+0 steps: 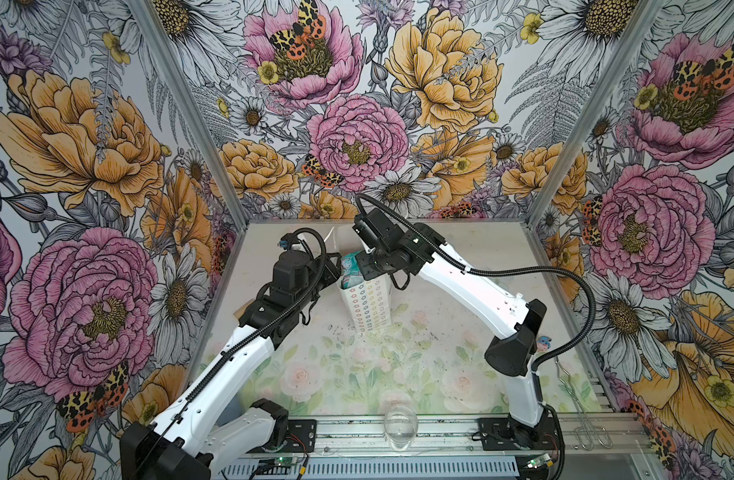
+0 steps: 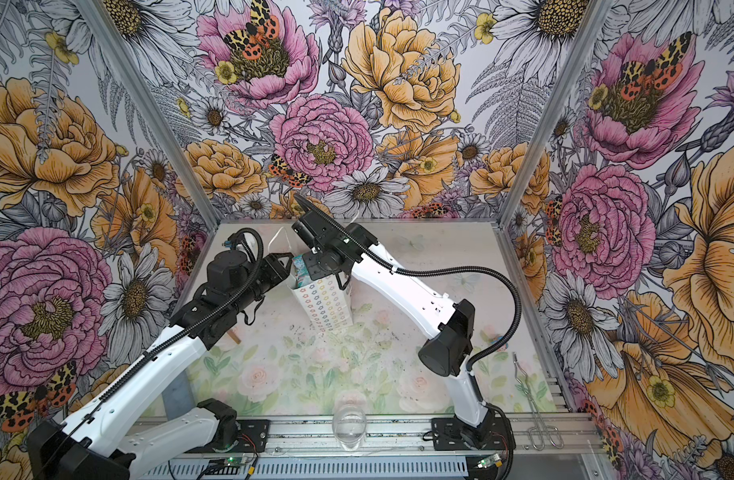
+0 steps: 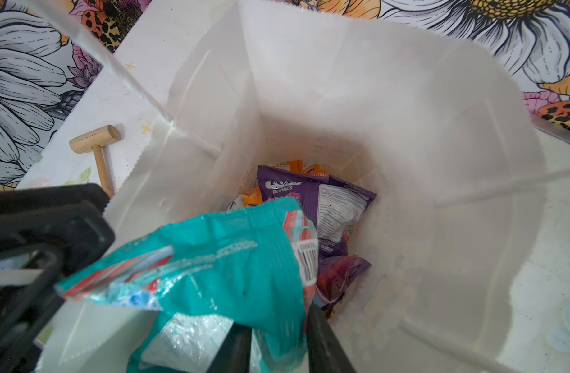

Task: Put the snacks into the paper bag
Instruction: 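Open the right gripper over the bag while the left gripper releases the bag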

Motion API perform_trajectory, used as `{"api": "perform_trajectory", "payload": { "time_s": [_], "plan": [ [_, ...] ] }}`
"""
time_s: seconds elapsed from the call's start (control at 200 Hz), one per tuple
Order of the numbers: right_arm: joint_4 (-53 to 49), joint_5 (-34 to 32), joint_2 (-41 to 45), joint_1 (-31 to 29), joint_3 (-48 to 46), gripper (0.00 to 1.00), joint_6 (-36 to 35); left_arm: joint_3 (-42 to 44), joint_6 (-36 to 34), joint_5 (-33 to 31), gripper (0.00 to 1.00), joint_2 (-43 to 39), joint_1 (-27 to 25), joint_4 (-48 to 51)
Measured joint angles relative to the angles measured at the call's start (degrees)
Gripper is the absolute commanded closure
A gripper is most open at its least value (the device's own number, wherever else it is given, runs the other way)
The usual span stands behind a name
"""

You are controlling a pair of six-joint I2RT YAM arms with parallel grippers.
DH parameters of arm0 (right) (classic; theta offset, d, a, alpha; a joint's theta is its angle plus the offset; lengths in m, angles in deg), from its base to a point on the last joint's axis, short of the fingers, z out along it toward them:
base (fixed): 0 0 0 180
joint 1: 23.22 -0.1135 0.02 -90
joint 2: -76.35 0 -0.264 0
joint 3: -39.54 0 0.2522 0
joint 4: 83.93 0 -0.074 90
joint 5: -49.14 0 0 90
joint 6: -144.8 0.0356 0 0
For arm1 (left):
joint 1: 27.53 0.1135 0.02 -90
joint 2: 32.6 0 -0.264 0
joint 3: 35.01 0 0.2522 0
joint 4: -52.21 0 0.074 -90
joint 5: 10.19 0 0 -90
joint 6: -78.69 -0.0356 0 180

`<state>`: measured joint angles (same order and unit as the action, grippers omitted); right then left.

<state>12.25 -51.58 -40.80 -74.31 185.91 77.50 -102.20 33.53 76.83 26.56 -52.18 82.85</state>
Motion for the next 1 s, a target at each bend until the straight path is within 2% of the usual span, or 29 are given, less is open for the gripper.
{"api": "perform_trajectory", "payload": {
  "time_s": [0.485,0.711,0.751,0.836,0.871,0.881,0.891,1.001],
  "plan": [
    [0.1,0.0,0.0,-0.3,0.1,0.66,0.0,0.0,0.0,0.0,0.43,-1.1,-0.2,-0.4],
    [0.2,0.0,0.0,-0.3,0.7,0.66,0.0,-2.4,-0.9,2.4,0.38,-0.2,-0.3,0.4],
    [0.2,0.0,0.0,-0.3,0.8,0.65,0.0,-2.6,-1.2,2.6,0.35,-0.3,-0.3,0.5],
    [0.2,0.0,0.0,-0.3,1.2,0.65,-0.1,-2.7,-1.7,2.6,0.22,-0.9,-0.4,1.1],
    [0.2,0.0,0.0,-0.3,1.5,0.65,-0.2,-2.8,-1.8,2.6,0.12,-1.2,-0.4,1.6],
    [0.2,0.0,0.0,-0.3,1.6,0.64,-0.2,-2.9,-1.8,2.6,0.05,-1.3,-0.4,1.7],
    [0.2,0.0,0.0,-0.3,1.6,0.64,-0.2,-3.0,-2.4,2.6,0.02,-1.4,-0.4,1.9],
    [0.2,0.0,0.0,-0.3,2.8,0.64,-0.7,-3.8,-2.8,2.6,0.01,-2.8,-0.4,3.4]
  ]
}}
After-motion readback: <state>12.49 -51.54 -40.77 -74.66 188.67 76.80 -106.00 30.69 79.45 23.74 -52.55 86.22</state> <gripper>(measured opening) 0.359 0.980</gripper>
